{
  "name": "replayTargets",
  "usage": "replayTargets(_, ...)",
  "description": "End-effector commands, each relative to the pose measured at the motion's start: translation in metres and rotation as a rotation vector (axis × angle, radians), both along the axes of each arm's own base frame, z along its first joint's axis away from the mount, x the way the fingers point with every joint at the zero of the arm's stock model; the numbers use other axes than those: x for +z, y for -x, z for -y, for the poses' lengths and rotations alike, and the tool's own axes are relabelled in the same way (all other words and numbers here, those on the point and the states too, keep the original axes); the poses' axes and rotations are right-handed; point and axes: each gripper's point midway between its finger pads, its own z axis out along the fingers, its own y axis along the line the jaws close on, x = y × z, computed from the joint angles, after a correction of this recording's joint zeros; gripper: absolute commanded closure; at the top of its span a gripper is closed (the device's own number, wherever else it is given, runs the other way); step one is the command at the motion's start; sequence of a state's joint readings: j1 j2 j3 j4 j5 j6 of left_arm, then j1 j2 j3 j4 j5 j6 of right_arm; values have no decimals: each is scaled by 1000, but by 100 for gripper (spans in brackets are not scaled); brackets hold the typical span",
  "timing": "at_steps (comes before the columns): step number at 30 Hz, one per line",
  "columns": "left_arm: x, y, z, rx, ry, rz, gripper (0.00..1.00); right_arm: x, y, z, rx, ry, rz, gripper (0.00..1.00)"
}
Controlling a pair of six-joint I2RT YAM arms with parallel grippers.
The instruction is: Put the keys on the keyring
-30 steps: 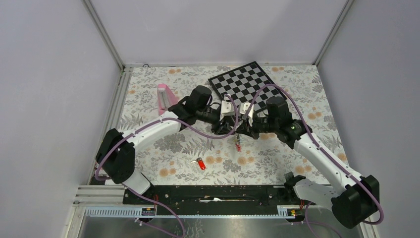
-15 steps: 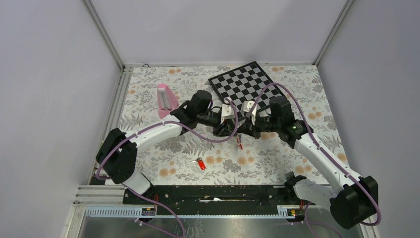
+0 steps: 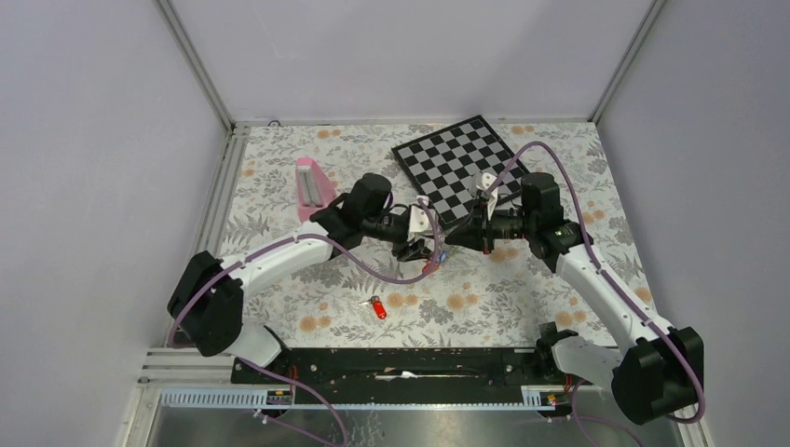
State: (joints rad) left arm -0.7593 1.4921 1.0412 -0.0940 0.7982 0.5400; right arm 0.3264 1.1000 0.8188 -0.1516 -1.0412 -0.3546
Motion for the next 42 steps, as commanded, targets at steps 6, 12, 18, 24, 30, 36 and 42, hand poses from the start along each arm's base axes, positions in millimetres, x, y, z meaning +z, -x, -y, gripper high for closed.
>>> replayTargets(6, 51, -19, -14, 47, 54, 138, 47, 18, 3, -10, 51, -132, -136, 100)
replayTargets(12, 71, -25, -13, 35, 104, 56, 47, 14, 5, -12, 59, -155, -169, 100)
replayTargets(18, 80, -13, 0, -19, 171, -102, 50, 11, 6, -12, 66, -164, -158, 100)
replayTargets(24, 71, -1, -1, -62, 167, -175, 51, 12, 6, -10, 58, -165, -153, 100)
replayTargets(30, 63, -3, 0, -39, 162, -198, 57, 13, 8, -10, 68, -170, -144, 100)
replayTargets(36, 53, -1, 2, -59, 149, -230, 65, 15, 7, -9, 65, -172, -136, 100)
replayTargets(42, 46, 1, 3, -74, 142, -247, 77, 15, 7, -8, 67, -174, -131, 100)
